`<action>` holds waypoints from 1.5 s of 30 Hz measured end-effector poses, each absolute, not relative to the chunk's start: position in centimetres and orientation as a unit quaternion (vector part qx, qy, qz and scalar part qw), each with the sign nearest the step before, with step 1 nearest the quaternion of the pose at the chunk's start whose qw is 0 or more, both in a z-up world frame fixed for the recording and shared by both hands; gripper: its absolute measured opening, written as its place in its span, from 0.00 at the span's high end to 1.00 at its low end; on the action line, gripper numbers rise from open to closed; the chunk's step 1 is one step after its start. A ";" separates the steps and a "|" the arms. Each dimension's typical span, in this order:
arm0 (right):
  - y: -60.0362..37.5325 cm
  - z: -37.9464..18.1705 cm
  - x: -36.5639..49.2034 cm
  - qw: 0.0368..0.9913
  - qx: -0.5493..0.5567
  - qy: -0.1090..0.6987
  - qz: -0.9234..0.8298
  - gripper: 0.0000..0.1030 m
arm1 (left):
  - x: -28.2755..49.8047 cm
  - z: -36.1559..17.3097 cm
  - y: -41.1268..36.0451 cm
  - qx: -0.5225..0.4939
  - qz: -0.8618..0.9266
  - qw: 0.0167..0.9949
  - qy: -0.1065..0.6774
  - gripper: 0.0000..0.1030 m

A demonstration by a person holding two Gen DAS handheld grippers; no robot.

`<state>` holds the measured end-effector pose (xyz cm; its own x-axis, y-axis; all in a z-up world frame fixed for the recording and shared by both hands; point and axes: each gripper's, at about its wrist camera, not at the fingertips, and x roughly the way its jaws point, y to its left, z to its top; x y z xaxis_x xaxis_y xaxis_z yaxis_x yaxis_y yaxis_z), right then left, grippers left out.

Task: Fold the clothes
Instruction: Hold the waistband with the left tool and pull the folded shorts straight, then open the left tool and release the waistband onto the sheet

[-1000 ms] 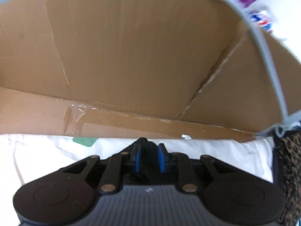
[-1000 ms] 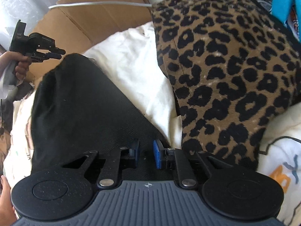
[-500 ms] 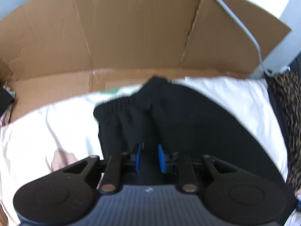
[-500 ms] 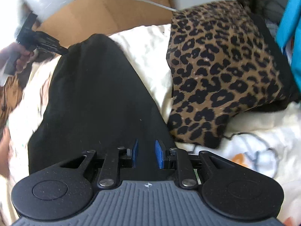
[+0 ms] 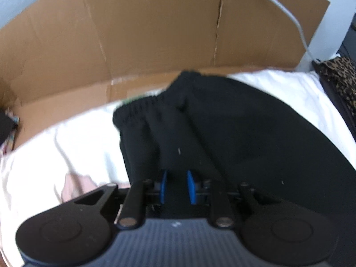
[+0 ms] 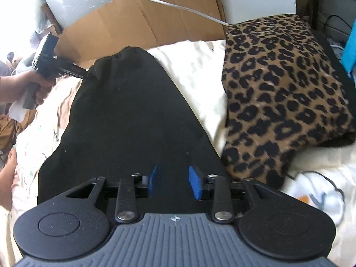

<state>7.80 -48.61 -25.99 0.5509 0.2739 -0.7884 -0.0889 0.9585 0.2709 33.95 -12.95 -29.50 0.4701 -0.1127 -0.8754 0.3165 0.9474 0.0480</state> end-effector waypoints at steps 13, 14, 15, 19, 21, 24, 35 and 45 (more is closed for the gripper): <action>-50.2 -30.1 7.1 0.847 0.066 0.523 0.060 0.73 | 36.6 -32.0 -12.6 0.115 -0.111 0.849 0.504 0.87; -50.3 -30.0 7.0 0.847 0.069 0.524 0.058 0.73 | 36.4 -31.6 -12.6 0.123 -0.111 0.850 0.501 0.87; -50.5 -30.0 6.9 0.847 0.073 0.524 0.057 0.73 | 36.1 -31.0 -12.6 0.126 -0.113 0.853 0.493 0.87; -49.9 -29.3 6.7 0.847 0.064 0.526 0.049 0.72 | 34.6 -28.2 -11.7 0.110 -0.122 0.869 0.467 0.86; -49.4 -28.8 6.6 0.848 0.058 0.524 0.047 0.71 | 33.7 -27.2 -11.6 0.104 -0.131 0.867 0.468 0.86; -48.5 -27.9 6.6 0.859 0.059 0.505 0.062 0.70 | 31.7 -26.3 -11.7 0.106 -0.150 0.860 0.476 0.86; -44.5 -27.2 7.3 0.871 0.052 0.475 0.117 0.69 | 23.9 -27.2 -15.0 0.071 -0.224 0.837 0.494 0.86; -41.6 -28.6 6.9 0.837 -0.017 0.530 0.134 0.61 | 17.7 -31.6 -15.0 0.081 -0.267 0.790 0.546 0.83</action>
<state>6.92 -41.62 -28.57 0.4032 0.2063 -0.8916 -0.2413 0.9637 0.1139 17.70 -15.03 -31.64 0.2619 -0.3332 -0.9058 0.5108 0.8441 -0.1629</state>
